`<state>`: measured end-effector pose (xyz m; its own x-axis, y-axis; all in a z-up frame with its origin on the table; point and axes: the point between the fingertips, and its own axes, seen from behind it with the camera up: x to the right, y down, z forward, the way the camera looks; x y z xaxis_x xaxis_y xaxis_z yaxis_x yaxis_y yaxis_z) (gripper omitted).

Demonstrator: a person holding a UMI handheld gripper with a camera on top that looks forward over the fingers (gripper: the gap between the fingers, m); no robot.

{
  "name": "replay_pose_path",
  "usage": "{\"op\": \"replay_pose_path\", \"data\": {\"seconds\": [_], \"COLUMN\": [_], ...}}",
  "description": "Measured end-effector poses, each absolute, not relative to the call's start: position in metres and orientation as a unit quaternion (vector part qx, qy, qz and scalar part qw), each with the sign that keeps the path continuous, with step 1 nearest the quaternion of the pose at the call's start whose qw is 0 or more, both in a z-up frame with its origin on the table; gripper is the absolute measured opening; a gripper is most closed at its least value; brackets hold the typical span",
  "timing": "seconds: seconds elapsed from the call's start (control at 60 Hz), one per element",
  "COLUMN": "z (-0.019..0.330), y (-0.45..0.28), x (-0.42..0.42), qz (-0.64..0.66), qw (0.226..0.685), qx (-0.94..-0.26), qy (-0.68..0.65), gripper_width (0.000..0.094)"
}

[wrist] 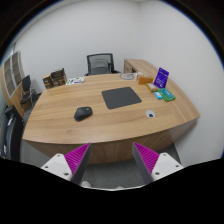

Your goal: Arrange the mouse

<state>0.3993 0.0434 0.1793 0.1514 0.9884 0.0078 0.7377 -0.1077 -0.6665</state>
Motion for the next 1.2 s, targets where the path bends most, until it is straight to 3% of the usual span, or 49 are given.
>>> {"op": "replay_pose_path", "data": {"seconds": [0.467,1.2], "z": [0.145,0.054], "y": [-0.015,-0.102], "x": [0.369,0.242], "qz": [0.250,0.266], "qw": [0.257,0.264], "qx": [-0.686,-0.658], "qy": [-0.634,-0.653], "gripper_width": [0.0860,0.0856]}}
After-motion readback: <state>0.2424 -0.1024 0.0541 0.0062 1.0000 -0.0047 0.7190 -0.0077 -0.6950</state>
